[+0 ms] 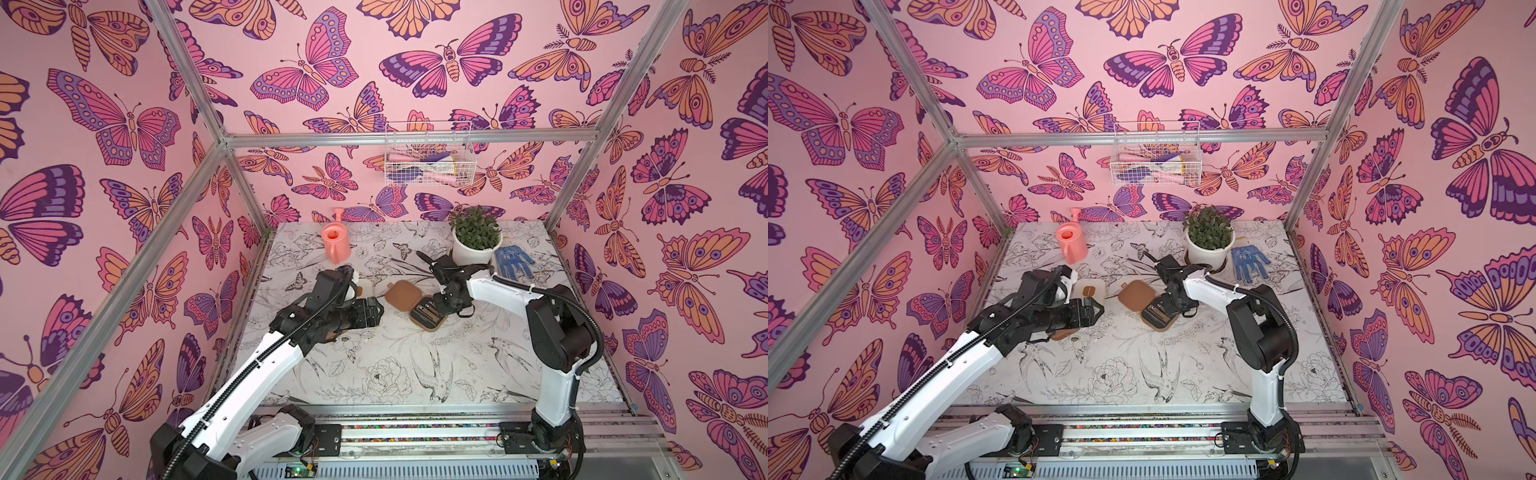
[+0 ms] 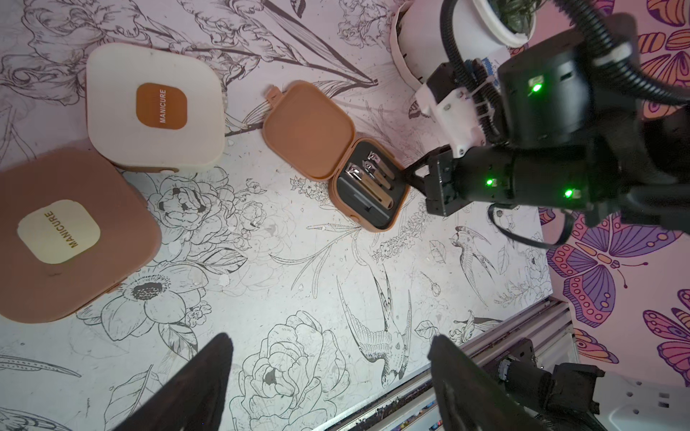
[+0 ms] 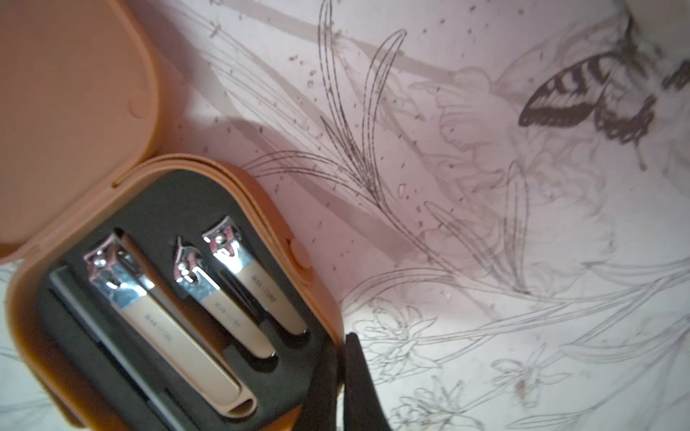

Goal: Organize nail clipper sets
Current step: Adjust the storage box at the center of the board, then pick up the storage box at the center of the board.

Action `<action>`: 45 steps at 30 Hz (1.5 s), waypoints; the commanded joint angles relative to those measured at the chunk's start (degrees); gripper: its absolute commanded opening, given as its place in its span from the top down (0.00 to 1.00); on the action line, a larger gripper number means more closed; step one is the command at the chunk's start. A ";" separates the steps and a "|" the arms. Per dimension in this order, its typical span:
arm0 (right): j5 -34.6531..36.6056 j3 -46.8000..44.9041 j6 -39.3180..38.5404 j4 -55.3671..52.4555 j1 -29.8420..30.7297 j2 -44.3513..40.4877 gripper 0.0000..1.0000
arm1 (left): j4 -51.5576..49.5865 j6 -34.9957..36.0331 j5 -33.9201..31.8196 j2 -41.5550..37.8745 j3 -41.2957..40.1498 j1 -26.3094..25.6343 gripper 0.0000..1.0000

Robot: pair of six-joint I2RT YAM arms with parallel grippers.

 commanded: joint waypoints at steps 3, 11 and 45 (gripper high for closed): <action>-3.13 0.85 -22.38 -0.90 -1.29 0.26 1.00 | -0.90 -0.34 1.42 -1.46 -4.34 0.41 0.16; -2.70 3.36 -34.11 3.92 -1.38 2.78 1.00 | 0.76 -3.00 4.03 -2.47 -10.75 0.41 0.17; -7.09 -8.38 19.76 4.47 -0.13 -6.57 0.73 | 5.26 -7.79 3.23 -1.75 -14.30 1.20 0.18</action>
